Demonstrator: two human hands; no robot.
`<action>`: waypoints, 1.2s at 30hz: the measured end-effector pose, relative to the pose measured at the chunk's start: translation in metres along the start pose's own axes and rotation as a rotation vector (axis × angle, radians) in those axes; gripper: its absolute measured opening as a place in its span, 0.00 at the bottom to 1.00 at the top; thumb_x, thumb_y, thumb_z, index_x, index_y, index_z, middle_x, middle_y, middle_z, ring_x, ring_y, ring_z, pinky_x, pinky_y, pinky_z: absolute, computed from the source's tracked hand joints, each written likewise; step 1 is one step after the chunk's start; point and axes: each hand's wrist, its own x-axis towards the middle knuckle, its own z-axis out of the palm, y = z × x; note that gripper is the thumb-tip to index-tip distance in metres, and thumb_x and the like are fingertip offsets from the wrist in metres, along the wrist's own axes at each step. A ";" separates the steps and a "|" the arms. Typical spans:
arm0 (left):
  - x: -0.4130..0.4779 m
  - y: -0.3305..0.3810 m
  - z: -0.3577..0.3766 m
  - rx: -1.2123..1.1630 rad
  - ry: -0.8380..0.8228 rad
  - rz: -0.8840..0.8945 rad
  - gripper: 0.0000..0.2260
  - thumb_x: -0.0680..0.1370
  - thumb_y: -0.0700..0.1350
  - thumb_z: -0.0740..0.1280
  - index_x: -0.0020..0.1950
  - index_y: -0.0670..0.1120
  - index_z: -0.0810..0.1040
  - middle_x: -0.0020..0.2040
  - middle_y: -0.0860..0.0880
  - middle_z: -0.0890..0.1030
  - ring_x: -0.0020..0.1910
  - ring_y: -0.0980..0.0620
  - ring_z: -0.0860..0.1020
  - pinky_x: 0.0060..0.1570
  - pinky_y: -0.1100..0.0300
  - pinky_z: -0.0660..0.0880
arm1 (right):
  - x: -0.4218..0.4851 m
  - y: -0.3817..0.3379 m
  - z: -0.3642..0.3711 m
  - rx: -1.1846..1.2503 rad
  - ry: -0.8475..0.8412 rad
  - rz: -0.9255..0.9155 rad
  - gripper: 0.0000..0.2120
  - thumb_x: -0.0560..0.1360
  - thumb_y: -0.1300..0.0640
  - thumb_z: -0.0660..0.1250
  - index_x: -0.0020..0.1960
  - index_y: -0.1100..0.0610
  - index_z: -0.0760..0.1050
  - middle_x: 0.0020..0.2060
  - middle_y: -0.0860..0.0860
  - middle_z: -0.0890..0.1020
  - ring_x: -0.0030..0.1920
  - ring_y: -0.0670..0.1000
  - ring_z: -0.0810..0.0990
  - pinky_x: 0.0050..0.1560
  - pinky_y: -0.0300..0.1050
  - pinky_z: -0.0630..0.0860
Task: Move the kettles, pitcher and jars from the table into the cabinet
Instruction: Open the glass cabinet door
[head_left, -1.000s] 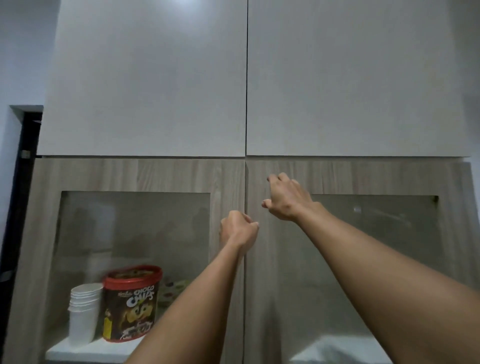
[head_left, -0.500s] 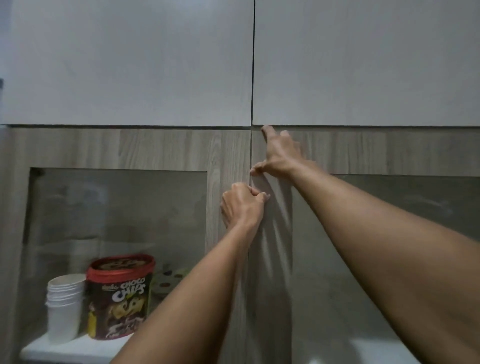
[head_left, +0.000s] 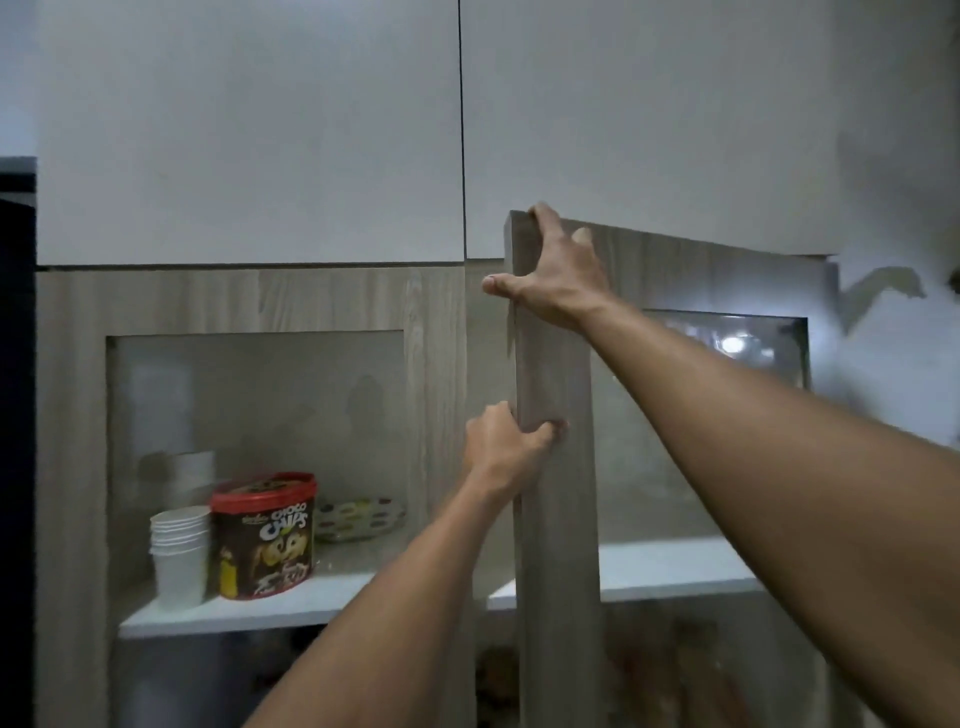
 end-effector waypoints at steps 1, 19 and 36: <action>-0.021 0.006 0.003 0.014 0.011 0.029 0.17 0.73 0.53 0.73 0.54 0.43 0.79 0.52 0.44 0.84 0.53 0.43 0.81 0.45 0.56 0.75 | -0.016 -0.002 -0.013 -0.019 0.017 0.021 0.46 0.68 0.39 0.75 0.78 0.42 0.52 0.74 0.64 0.59 0.69 0.68 0.70 0.67 0.62 0.72; -0.268 0.197 0.111 -0.373 -0.298 0.355 0.22 0.75 0.49 0.72 0.65 0.48 0.69 0.59 0.49 0.75 0.53 0.51 0.78 0.52 0.58 0.78 | -0.204 0.059 -0.297 -0.314 0.223 0.284 0.12 0.69 0.48 0.64 0.37 0.58 0.71 0.30 0.52 0.75 0.31 0.54 0.73 0.36 0.47 0.68; -0.335 0.373 0.386 -0.138 -0.730 0.351 0.33 0.76 0.53 0.70 0.75 0.47 0.58 0.73 0.42 0.65 0.68 0.40 0.71 0.64 0.47 0.72 | -0.217 0.302 -0.522 -0.151 0.460 0.711 0.22 0.71 0.59 0.63 0.64 0.61 0.72 0.56 0.58 0.81 0.54 0.63 0.80 0.58 0.56 0.79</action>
